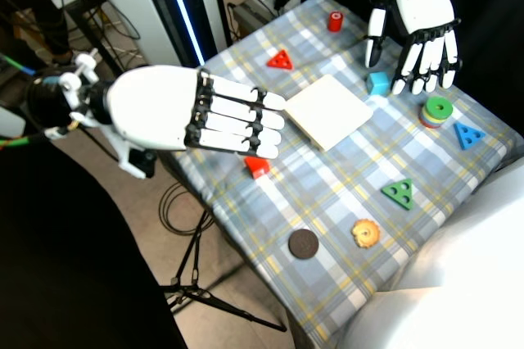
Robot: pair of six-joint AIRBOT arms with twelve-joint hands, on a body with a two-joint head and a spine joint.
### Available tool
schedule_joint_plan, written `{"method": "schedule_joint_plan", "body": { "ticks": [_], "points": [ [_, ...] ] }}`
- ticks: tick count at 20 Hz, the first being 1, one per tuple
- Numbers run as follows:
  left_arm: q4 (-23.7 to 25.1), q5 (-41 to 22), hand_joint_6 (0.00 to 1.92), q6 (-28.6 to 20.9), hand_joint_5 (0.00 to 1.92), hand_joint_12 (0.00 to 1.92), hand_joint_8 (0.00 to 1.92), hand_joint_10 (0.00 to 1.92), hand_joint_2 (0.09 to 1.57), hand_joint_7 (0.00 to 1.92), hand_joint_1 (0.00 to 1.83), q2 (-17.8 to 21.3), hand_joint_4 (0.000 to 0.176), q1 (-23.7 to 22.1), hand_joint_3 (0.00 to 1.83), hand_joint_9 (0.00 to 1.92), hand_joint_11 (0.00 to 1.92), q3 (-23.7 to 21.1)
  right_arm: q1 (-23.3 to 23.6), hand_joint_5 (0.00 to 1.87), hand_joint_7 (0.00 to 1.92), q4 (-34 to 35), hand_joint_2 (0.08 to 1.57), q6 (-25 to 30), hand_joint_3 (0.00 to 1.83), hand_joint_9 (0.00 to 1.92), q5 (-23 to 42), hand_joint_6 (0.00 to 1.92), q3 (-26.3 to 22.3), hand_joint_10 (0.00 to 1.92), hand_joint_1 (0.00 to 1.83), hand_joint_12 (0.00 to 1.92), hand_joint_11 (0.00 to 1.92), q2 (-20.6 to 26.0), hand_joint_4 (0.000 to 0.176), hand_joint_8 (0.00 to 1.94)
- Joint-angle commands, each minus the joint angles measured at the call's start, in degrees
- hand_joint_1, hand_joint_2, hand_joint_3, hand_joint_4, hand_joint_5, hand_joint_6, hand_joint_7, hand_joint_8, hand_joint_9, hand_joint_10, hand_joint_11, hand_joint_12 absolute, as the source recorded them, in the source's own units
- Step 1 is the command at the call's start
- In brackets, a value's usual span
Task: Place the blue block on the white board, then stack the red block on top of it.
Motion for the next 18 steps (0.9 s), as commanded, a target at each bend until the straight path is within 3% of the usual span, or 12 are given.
{"method": "schedule_joint_plan", "body": {
  "ticks": [1,8,10,12,14,17,18],
  "points": [
    [1.4,-4.3,0.0,0.1,0.84,0.33,0.0,0.01,0.97,0.64,0.97,-0.5,0.111,-0.5,0.0,0.53,0.18,0.5,0.5,0.4,0.49,1.7,1.37,0.3,0.0,0.46,6.4,0.0,0.2,0.0,0.38,0.26,0.35,-0.3,0.027,0.0],
    [1.4,-1.6,0.0,0.2,0.82,0.35,0.0,0.01,1.0,0.66,1.01,-2.0,0.107,-1.6,0.01,0.56,0.2,2.6,0.5,0.42,0.51,1.1,1.38,0.8,0.0,0.47,6.2,0.0,0.6,0.0,0.44,0.25,0.36,-0.7,0.006,0.0],
    [1.4,-1.3,0.0,0.2,0.81,0.36,0.0,0.01,1.01,0.65,1.02,-2.2,0.098,-1.9,0.01,0.57,0.21,2.9,0.5,0.42,0.51,1.0,1.38,0.8,0.0,0.47,6.1,0.0,0.6,0.0,0.44,0.25,0.37,-0.8,0.01,0.0],
    [2.0,-1.3,0.0,0.2,0.8,0.37,0.0,0.0,1.01,0.63,1.02,-2.5,0.119,-2.2,0.01,0.55,0.2,2.9,0.5,0.43,0.52,1.0,1.38,0.8,0.0,0.48,6.1,0.0,0.6,0.0,0.44,0.25,0.37,-0.8,0.004,0.01],
    [2.2,-1.1,0.01,0.2,0.82,0.37,0.01,0.0,1.01,0.65,1.02,-2.9,0.102,-2.7,0.0,0.57,0.19,3.1,0.5,0.43,0.53,0.9,1.37,0.8,0.0,0.49,6.1,0.0,0.7,0.01,0.46,0.24,0.38,-0.8,0.0,0.01],
    [2.5,-0.6,0.01,0.2,0.85,0.38,0.01,0.01,1.02,0.67,1.05,-3.3,0.097,-3.1,0.0,0.58,0.18,3.5,0.5,0.43,0.54,0.9,1.38,0.8,0.0,0.5,6.1,0.0,0.7,0.0,0.43,0.23,0.39,-0.8,0.0,0.0],
    [2.5,-0.5,0.02,0.2,0.86,0.38,0.01,0.01,1.02,0.68,1.06,-3.3,0.086,-3.2,0.0,0.6,0.19,3.6,0.5,0.43,0.54,0.9,1.38,0.8,0.0,0.5,6.1,0.0,0.7,0.0,0.43,0.23,0.39,-0.8,0.0,0.0]
  ]
}}
